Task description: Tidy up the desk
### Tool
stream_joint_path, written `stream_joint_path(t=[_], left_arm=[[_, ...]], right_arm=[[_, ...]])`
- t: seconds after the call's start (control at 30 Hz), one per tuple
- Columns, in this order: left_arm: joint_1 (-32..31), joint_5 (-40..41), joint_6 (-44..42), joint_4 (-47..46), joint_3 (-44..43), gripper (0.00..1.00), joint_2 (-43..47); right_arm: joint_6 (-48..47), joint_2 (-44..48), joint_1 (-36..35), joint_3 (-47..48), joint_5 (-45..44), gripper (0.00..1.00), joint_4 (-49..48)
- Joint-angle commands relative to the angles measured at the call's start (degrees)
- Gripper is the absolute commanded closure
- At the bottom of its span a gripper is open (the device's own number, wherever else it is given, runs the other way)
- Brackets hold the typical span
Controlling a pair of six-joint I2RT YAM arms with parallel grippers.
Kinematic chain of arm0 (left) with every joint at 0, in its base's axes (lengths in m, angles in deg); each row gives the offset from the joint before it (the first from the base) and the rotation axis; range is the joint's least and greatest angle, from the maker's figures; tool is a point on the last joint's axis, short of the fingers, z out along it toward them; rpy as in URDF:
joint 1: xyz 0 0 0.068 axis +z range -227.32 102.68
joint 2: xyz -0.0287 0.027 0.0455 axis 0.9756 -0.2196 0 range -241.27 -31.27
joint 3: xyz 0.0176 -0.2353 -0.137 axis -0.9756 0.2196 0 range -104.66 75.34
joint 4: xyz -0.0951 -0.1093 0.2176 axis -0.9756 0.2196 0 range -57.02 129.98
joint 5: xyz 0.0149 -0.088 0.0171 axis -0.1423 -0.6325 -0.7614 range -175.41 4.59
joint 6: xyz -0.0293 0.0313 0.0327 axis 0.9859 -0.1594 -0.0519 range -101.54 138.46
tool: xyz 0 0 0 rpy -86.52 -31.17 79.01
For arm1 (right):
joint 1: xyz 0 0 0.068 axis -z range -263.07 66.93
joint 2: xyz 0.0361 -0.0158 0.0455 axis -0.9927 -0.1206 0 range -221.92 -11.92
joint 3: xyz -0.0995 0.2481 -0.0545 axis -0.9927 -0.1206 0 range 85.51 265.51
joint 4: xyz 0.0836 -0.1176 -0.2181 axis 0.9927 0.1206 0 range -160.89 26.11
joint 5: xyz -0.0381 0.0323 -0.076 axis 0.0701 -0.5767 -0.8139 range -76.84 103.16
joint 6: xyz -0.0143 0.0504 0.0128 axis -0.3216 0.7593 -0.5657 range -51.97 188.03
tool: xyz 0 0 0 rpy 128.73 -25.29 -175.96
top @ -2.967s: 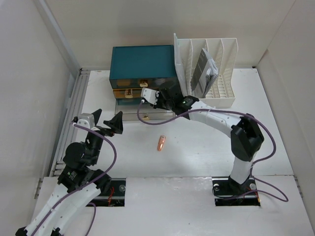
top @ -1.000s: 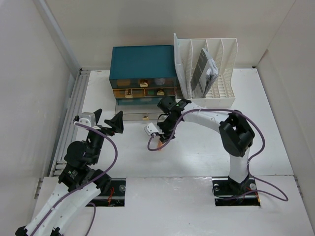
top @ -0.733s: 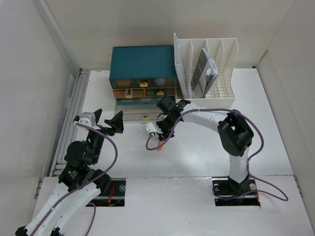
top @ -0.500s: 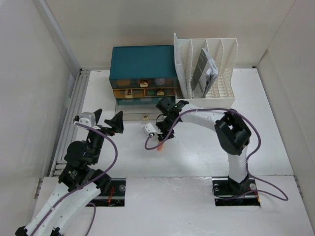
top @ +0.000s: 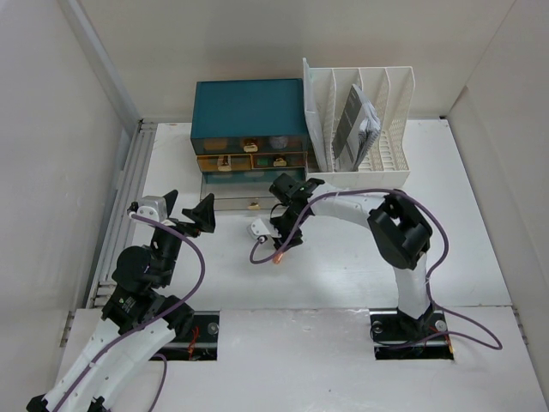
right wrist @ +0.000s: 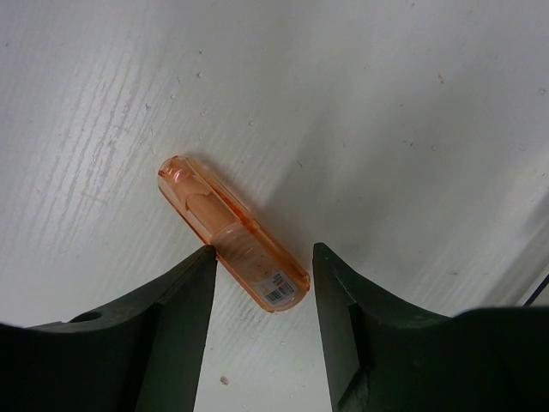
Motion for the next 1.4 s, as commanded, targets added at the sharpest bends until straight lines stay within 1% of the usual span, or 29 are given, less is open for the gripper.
stream_joint_path(t=[0.0,0.17,0.4,0.47,0.5,0.63,0.67,0.73,0.77,0.83,0.9,0.93,0.97,1.0,1.03,1.1,1.13,1.2,1.27,1.37], left_arm=[[0.15,0.42,-0.65,-2.10,-1.37,0.08,-0.10],[0.15,0.42,-0.65,-2.10,-1.37,0.08,-0.10],[0.15,0.42,-0.65,-2.10,-1.37,0.08,-0.10],[0.15,0.42,-0.65,-2.10,-1.37,0.08,-0.10],[0.15,0.42,-0.65,-2.10,-1.37,0.08,-0.10],[0.15,0.42,-0.65,-2.10,-1.37,0.08,-0.10],[0.15,0.42,-0.65,-2.10,-1.37,0.08,-0.10],[0.15,0.42,-0.65,-2.10,-1.37,0.08,-0.10],[0.15,0.42,-0.65,-2.10,-1.37,0.08,-0.10],[0.15,0.42,-0.65,-2.10,-1.37,0.08,-0.10],[0.15,0.42,-0.65,-2.10,-1.37,0.08,-0.10],[0.15,0.42,-0.65,-2.10,-1.37,0.08,-0.10],[0.15,0.42,-0.65,-2.10,-1.37,0.08,-0.10],[0.15,0.42,-0.65,-2.10,-1.37,0.08,-0.10],[0.15,0.42,-0.65,-2.10,-1.37,0.08,-0.10],[0.15,0.42,-0.65,-2.10,-1.37,0.08,-0.10],[0.15,0.42,-0.65,-2.10,-1.37,0.08,-0.10],[0.15,0.42,-0.65,-2.10,-1.37,0.08,-0.10],[0.15,0.42,-0.65,-2.10,-1.37,0.08,-0.10],[0.15,0.42,-0.65,-2.10,-1.37,0.07,-0.10]], right_arm=[[0.11,-0.34,-0.61,-0.09,1.00,0.46,-2.21],[0.63,-0.34,-0.61,-1.24,0.38,0.46,-4.49],[0.63,-1.47,-1.22,-2.38,0.38,0.46,-4.50],[1.24,-1.48,-1.84,-2.38,0.38,0.49,-4.50],[1.25,-1.48,-1.84,-2.38,0.38,0.49,-4.50],[2.30,-2.71,-2.37,-1.77,0.38,0.64,-4.50],[2.30,-2.71,-2.37,-1.77,0.38,0.70,-4.50],[2.91,-2.71,-2.37,-1.24,0.38,0.76,-4.50],[3.62,-2.71,-2.37,-0.72,0.90,0.80,-4.50],[5.37,-1.84,-2.37,0.16,1.70,0.82,-4.50],[11.33,0.44,-2.37,2.09,1.70,0.84,-7.04],[13.71,1.41,-2.37,2.80,-0.39,0.84,-8.44],[17.04,2.55,-2.37,3.50,-2.41,0.84,-13.41],[23.60,4.83,-2.37,3.51,-4.61,0.84,-15.73],[25.66,5.81,-2.37,4.29,-8.80,0.84,-17.40],[31.10,7.74,-2.37,4.82,-13.66,0.84,-22.57],[31.91,9.14,-2.37,4.83,-18.38,0.84,-23.91],[33.06,9.68,-2.37,4.83,-23.06,0.84,-27.68],[33.59,10.39,-2.37,4.83,-28.07,0.84,-29.37],[33.59,11.09,-2.37,3.59,-31.33,0.84,-31.65]])
